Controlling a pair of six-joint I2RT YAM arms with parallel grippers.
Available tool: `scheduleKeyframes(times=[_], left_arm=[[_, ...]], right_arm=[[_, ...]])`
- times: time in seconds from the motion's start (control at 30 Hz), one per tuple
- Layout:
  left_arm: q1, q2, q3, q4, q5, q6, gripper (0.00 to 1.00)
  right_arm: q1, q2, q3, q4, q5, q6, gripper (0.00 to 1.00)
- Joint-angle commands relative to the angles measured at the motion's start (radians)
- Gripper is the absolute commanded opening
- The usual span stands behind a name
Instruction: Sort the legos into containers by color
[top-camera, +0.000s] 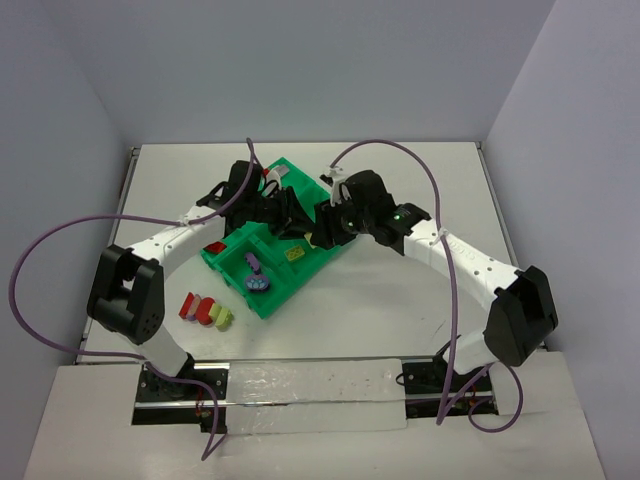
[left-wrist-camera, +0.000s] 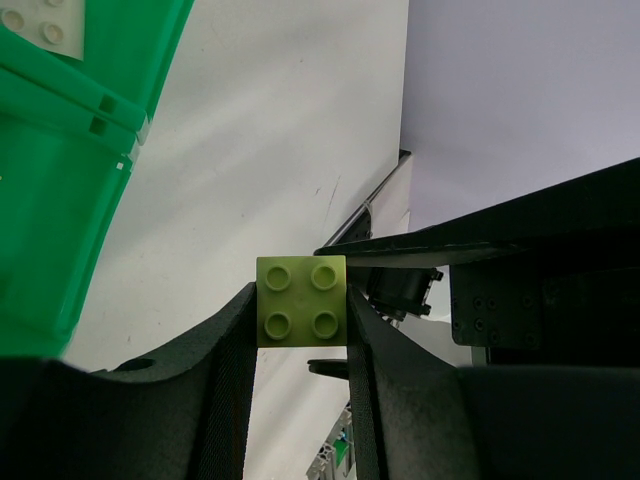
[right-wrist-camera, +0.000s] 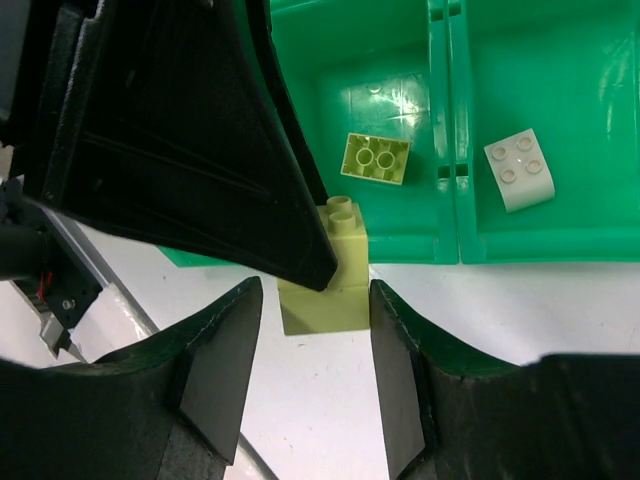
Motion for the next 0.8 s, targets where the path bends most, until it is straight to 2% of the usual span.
scheduleKeyframes(times=[0.0,0.07,0.17,0.23,0.47,0.53,0.6,0.67,0.77], left_arm=[[0.002,-0.051,0.030,0.019,0.022,-0.002,0.00],[0.002,-0.051,0.034,0.017,0.019,-0.001,0.00],[0.002,-0.049,0.040,0.009,0.016,0.002,0.00],[0.002,-0.049,0.043,0.007,0.016,0.006,0.00],[0.005,-0.048,0.052,-0.005,0.012,0.014,0.00],[0.005,-0.049,0.053,-0.005,0.011,0.014,0.00],[0.005,-0.052,0.051,-0.004,0.009,0.013,0.00],[0.006,-0.057,0.052,-0.007,0.002,0.017,0.00],[0.017,-0.062,0.055,-0.027,-0.009,0.028,0.00]], right_arm=[[-0.001,0.017,0.000,0.060,-0.032,0.006,0.54],[-0.002,0.020,-0.004,0.057,-0.032,0.003,0.54],[0.000,0.018,-0.011,0.051,-0.027,0.002,0.63],[-0.002,0.016,-0.019,0.051,-0.023,0.002,0.64],[-0.001,0.005,-0.028,0.054,-0.017,0.002,0.56],[-0.002,0.006,-0.026,0.054,-0.018,0.003,0.50],[-0.002,0.005,-0.028,0.055,-0.012,0.002,0.39],[-0.002,-0.004,-0.031,0.059,-0.005,0.003,0.19],[-0.002,-0.016,-0.046,0.058,0.017,0.003,0.00]])
